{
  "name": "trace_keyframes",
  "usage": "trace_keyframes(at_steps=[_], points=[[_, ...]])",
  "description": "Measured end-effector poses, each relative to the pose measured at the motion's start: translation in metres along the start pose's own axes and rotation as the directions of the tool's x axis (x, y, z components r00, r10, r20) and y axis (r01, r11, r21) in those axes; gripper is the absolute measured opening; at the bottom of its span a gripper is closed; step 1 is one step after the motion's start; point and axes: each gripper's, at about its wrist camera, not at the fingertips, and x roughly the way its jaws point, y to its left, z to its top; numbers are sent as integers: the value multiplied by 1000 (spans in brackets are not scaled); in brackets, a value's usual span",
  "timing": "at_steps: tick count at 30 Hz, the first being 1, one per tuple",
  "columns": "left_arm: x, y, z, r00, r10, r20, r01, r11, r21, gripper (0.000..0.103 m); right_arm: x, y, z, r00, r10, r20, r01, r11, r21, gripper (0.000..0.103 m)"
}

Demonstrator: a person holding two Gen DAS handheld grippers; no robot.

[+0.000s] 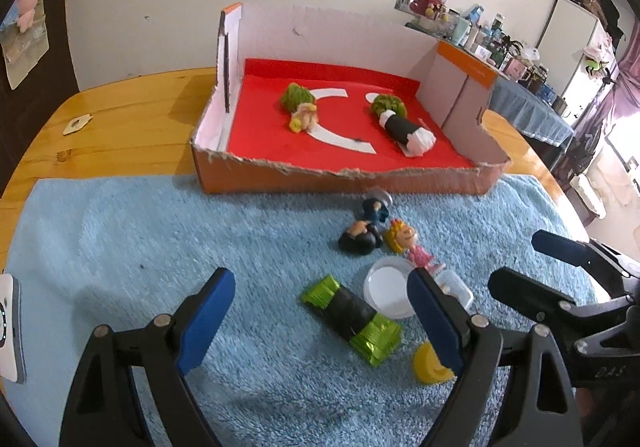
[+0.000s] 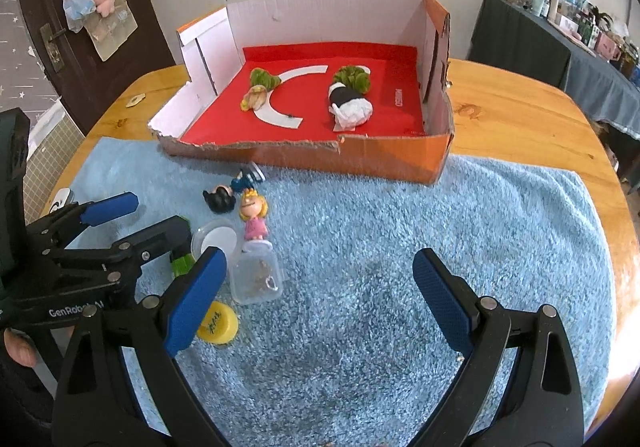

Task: Organize objects
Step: 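Move the right tool toward the clear plastic container while the left tool approaches the green-and-black packet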

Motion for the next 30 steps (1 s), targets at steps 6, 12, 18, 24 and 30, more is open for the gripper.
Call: trace_keyframes(at_steps=[6, 12, 18, 24, 30], points=[[3, -3, -8, 1000, 0, -12, 0, 1000, 4, 89, 1, -5, -5, 1000, -5, -5, 5, 1000, 11, 96], [7, -9, -18, 1000, 0, -27, 1, 1000, 16, 89, 4, -8, -7, 1000, -7, -10, 8, 1000, 23, 96], [9, -14, -26, 999, 33, -21, -32, 998, 47, 89, 7, -7, -5, 1000, -8, -16, 8, 1000, 24, 96], [7, -6, -27, 999, 42, -16, -42, 998, 38, 89, 16, -2, -5, 999, -10, -32, 11, 1000, 16, 96], [6, 2, -27, 997, 72, -14, -71, 997, 36, 89, 25, 2, -6, 999, 2, -53, -1, 1000, 14, 96]])
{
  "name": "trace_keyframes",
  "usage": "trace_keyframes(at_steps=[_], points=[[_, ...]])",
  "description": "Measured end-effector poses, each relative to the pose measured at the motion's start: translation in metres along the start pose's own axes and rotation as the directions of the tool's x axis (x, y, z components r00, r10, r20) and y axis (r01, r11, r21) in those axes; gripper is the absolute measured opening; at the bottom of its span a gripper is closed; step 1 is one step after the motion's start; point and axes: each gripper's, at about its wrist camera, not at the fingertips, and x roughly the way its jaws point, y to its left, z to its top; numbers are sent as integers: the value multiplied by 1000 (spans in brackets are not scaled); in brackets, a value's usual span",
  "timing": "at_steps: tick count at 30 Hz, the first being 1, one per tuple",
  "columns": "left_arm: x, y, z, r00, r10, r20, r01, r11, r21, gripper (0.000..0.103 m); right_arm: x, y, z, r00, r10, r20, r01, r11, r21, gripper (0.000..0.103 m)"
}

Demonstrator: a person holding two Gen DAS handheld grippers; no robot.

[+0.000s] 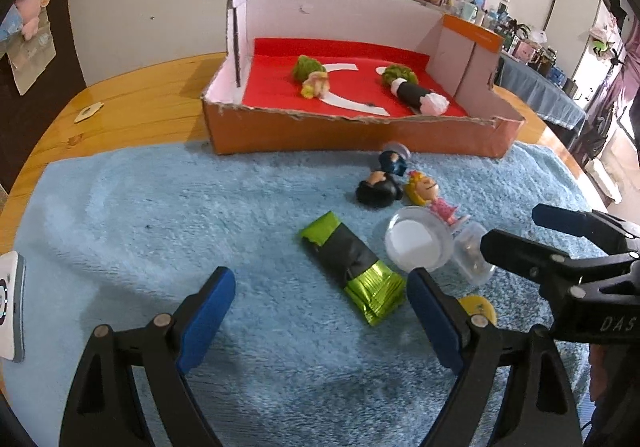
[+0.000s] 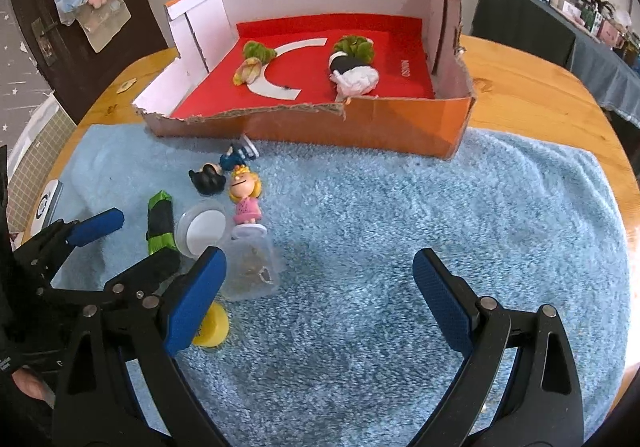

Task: Organize objects
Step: 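Move the right tool toward the clear plastic container while the left tool approaches the green-and-black packet, then close the right tool on the clear container while the left tool closes on the green packet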

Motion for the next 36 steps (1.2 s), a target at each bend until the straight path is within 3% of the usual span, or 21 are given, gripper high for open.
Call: trace_keyframes(at_steps=[12, 21, 27, 36], points=[[-6, 21, 0, 1000, 14, 5, -14, 999, -39, 89, 8, 8, 0, 1000, 9, -15, -9, 1000, -28, 96], [-4, 18, 2, 1000, 5, 6, -5, 999, -34, 88, 15, 14, -4, 999, -18, -32, 16, 998, -68, 95], [-1, 7, 5, 1000, -5, 14, 5, 1000, -14, 87, 14, 5, -3, 999, -37, -20, 36, 998, -51, 90], [0, 14, 8, 1000, 10, 29, -9, 1000, -26, 66, 15, 13, -6, 998, -62, -5, 61, 992, -113, 78]])
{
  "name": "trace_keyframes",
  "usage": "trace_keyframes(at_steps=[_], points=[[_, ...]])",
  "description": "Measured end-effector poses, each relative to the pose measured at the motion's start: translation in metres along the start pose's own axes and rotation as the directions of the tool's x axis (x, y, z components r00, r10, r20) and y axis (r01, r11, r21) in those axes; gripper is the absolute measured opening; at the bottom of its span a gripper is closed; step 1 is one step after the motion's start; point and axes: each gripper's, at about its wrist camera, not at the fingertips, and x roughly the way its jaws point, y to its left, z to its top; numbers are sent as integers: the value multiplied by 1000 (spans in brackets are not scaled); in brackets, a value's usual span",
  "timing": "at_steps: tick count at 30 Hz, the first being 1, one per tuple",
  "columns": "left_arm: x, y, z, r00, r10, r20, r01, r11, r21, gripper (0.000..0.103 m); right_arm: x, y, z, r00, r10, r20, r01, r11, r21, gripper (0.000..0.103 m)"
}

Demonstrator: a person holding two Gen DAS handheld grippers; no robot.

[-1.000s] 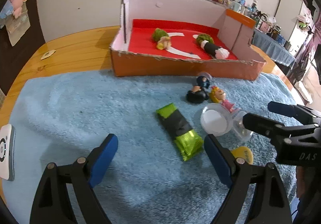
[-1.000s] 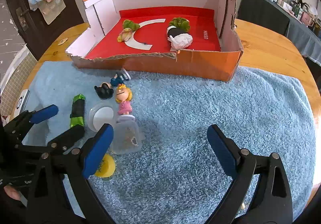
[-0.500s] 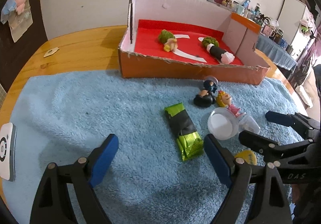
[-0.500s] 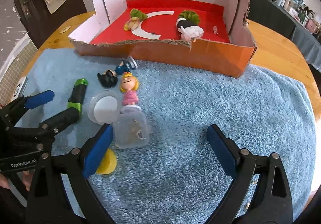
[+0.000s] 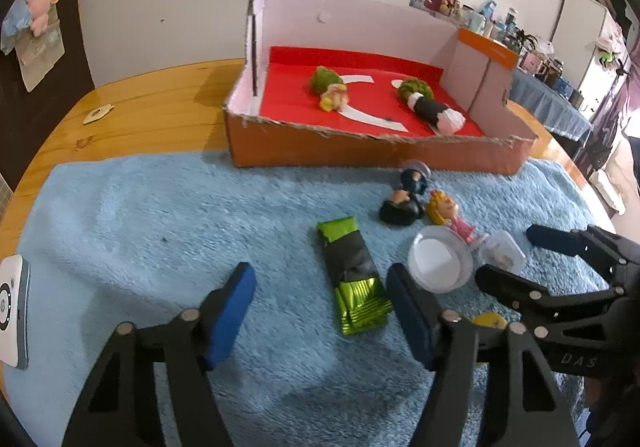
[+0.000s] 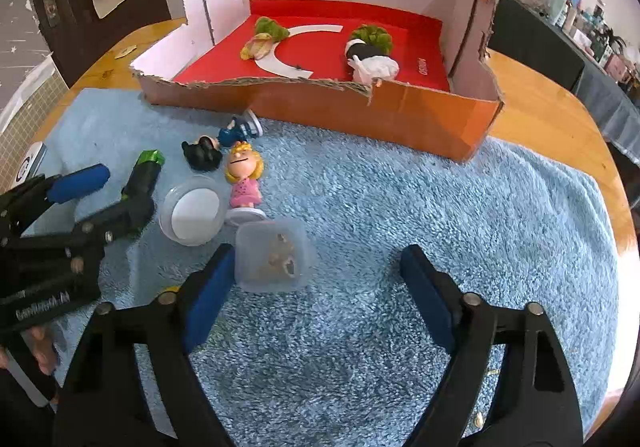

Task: Organize objects
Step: 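Close the right tool on the clear container while the left tool closes on the green packet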

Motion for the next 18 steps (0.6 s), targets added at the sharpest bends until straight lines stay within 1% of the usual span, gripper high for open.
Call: trace_keyframes(at_steps=[2, 4, 7, 9, 13, 15, 18], points=[[1, 3, 3, 1000, 7, 0, -7, 1000, -4, 59, -1, 0, 1, 1000, 2, 6, -2, 1000, 6, 69], [3, 4, 6, 1000, 10, 0, -10, 1000, -4, 58, -2, -1, 2, 1000, 2, 10, -2, 1000, 10, 59], [7, 1, 10, 1000, 10, 1, -10, 1000, 1, 58, -4, 1, 1, 1000, 9, 13, -9, 1000, 2, 52], [11, -1, 15, 1000, 16, 3, -16, 1000, 4, 58, -4, 4, 1, 1000, 3, 15, -3, 1000, -7, 50], [13, -2, 16, 1000, 17, 6, -17, 1000, 3, 57, -5, 6, 0, 1000, 10, 14, -10, 1000, -15, 41], [11, 0, 12, 1000, 24, 14, -24, 1000, 4, 52, -6, 6, -1, 1000, 15, 14, -14, 1000, -15, 39], [7, 3, 9, 999, 23, 22, -23, 1000, -9, 40, -6, 5, -2, 1000, 20, 17, -20, 1000, -13, 39]])
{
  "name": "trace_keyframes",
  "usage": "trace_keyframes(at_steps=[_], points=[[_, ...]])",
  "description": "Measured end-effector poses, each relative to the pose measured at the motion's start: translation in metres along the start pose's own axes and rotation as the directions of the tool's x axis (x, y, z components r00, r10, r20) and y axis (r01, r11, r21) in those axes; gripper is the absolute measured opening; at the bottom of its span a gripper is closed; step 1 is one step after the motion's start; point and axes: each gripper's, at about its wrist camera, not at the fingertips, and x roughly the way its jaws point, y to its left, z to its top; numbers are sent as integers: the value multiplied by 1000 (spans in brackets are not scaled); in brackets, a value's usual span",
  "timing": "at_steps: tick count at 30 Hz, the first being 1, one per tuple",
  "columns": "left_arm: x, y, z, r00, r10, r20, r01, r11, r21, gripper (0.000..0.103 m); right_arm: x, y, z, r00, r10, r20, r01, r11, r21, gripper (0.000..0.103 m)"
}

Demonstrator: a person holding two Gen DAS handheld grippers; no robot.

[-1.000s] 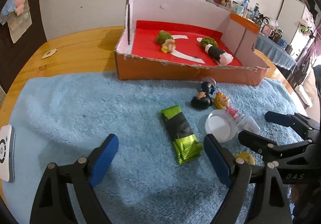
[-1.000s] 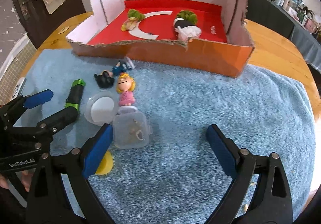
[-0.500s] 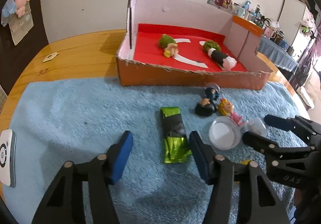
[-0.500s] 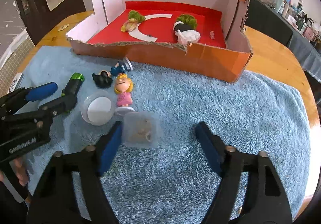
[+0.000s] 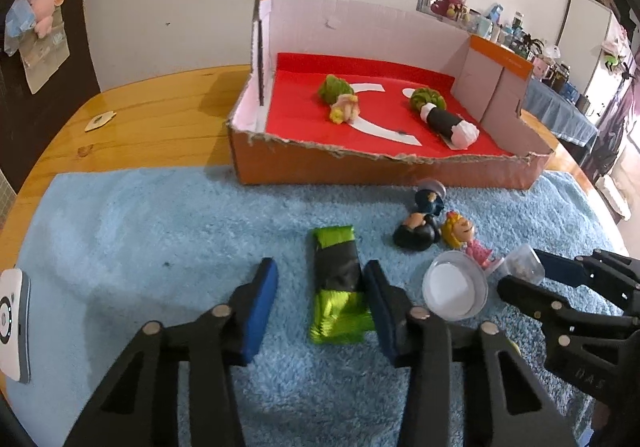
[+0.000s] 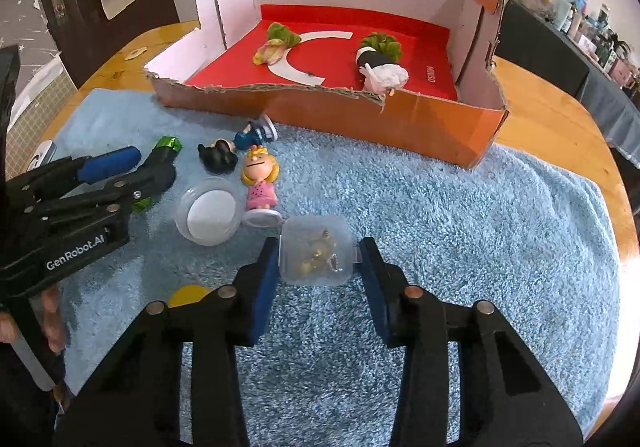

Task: Organize objects
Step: 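Close the right tool on the clear container while the left tool closes on the green packet, then lift the container with the right tool while the left tool lifts the packet toward the box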

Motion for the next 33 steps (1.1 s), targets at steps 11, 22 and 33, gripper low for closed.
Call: trace_keyframes(at_steps=[11, 22, 33], points=[[-4, 7, 2, 997, -72, 1, 72, 996, -53, 25, -2, 3, -3, 1000, 23, 0, -23, 1000, 10, 38], [-11, 5, -7, 996, -87, -7, 86, 995, -54, 25, -6, 5, -6, 999, 42, 1, -42, 999, 25, 38], [-19, -3, -14, 993, -120, -9, 119, 991, -52, 25, -22, 4, -9, 998, 59, 32, -61, 997, 48, 38]])
